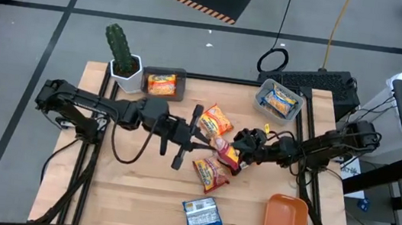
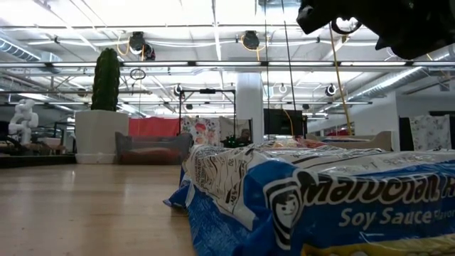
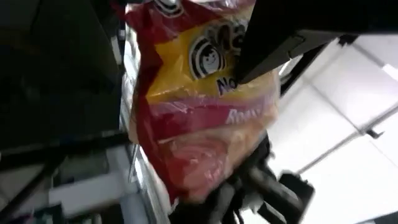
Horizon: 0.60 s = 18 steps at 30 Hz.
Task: Sort Maruchan noodles
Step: Put the left red noodle pack into the orange bin
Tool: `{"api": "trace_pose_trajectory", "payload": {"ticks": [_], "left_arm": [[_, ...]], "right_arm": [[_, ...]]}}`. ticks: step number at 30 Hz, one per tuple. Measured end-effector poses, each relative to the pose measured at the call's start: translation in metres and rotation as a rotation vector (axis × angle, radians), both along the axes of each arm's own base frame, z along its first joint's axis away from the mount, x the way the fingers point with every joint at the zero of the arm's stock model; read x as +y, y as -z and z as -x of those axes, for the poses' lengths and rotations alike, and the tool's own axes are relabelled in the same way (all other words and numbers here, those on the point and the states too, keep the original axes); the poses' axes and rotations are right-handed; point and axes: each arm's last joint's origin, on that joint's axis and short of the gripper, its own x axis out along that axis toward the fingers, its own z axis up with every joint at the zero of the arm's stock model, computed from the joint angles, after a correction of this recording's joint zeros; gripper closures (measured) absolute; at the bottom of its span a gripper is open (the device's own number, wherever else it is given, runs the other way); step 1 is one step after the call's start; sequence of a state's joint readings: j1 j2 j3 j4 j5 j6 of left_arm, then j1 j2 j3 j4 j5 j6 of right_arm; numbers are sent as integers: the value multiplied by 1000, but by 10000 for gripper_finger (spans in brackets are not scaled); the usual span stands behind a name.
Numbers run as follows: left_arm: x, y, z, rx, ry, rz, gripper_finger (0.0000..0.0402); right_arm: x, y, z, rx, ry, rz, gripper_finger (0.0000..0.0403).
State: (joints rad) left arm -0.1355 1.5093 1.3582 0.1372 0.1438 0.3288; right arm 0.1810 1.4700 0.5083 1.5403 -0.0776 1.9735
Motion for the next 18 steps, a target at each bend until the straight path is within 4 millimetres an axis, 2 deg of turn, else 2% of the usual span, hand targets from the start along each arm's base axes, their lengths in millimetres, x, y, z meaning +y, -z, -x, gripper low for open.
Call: {"api": "trace_pose_trajectory", "payload": {"ticks": [8,18], "left_arm": [[-11,11,3,121,46,10,399],[-26,12,6,156,84,81,399]], "right_arm": [[-3,-3,1,-32,40,9,87],[-2,-3,1,-36,44,21,160]]}}
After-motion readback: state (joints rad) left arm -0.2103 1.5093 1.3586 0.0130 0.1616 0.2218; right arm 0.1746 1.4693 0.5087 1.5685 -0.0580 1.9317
